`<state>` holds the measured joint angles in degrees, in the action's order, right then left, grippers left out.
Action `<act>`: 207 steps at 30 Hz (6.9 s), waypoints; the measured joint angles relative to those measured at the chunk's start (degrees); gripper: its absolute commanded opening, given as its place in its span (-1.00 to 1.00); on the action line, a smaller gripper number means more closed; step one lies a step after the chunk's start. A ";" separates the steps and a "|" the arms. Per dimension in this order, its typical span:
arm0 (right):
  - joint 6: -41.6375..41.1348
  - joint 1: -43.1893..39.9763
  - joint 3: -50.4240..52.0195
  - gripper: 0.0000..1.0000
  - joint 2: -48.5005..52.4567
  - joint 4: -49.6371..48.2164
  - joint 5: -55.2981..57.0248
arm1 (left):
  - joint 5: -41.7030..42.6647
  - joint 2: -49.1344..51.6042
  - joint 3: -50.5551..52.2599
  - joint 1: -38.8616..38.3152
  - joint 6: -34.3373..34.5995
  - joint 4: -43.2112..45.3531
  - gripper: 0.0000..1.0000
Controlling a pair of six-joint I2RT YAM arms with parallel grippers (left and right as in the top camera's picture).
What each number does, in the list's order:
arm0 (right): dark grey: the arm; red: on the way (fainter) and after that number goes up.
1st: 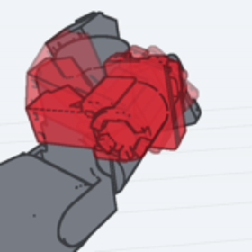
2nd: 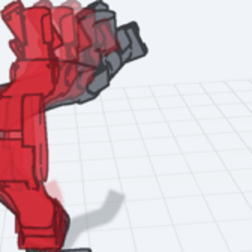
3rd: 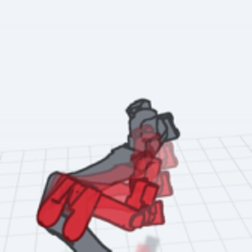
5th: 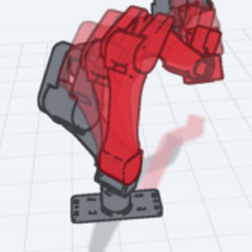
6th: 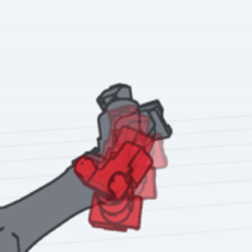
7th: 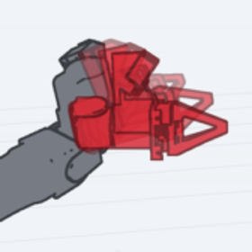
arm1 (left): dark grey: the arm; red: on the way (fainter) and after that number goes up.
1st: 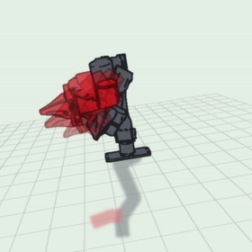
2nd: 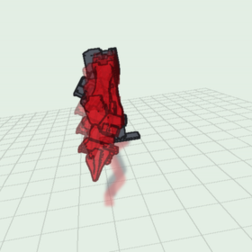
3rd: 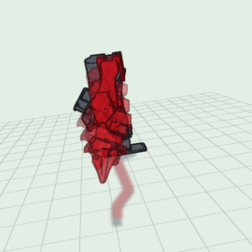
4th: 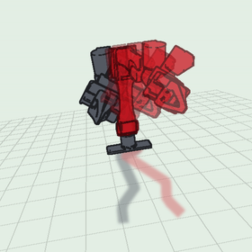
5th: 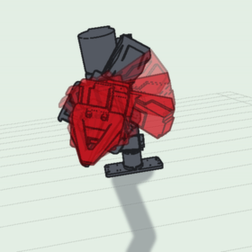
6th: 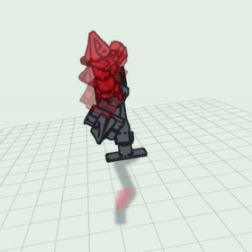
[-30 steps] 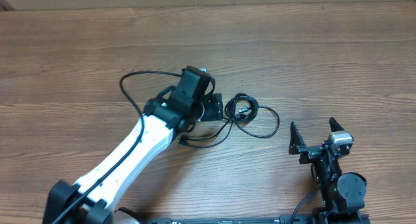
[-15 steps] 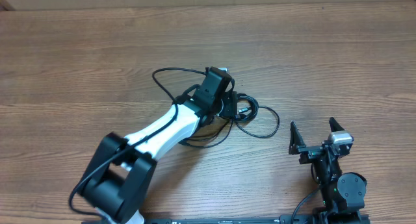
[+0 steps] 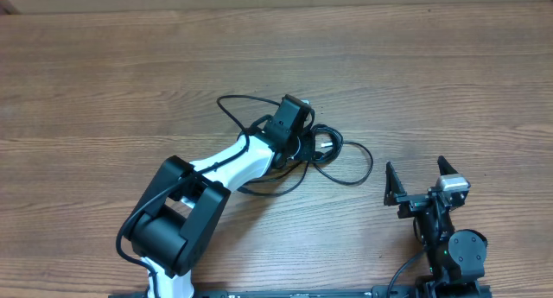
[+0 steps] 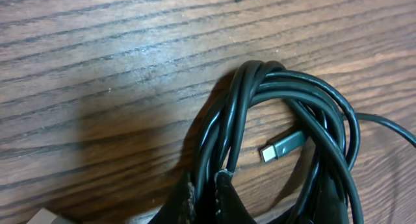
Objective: Untangle cables
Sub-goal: 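Lower the left gripper and grasp the coiled black cables, then lift the cable bundle with the left gripper and pull it leftward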
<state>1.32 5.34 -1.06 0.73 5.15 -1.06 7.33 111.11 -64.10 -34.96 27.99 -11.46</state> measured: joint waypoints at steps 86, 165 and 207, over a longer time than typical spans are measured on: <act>-0.02 0.00 0.00 1.00 0.00 0.02 0.00 | 1.07 -4.39 -11.06 5.33 44.57 -49.07 -0.83; -0.02 0.00 0.00 1.00 0.00 0.02 0.00 | -6.36 -5.25 -4.98 5.03 30.62 -41.90 -0.91; -0.04 0.00 0.00 1.00 0.00 0.00 -0.02 | -1.16 -32.59 -9.68 32.11 1.40 -53.27 -0.91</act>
<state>1.28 5.34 -1.06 0.73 5.15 -1.08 6.17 78.52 -73.78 -2.85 29.39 -64.73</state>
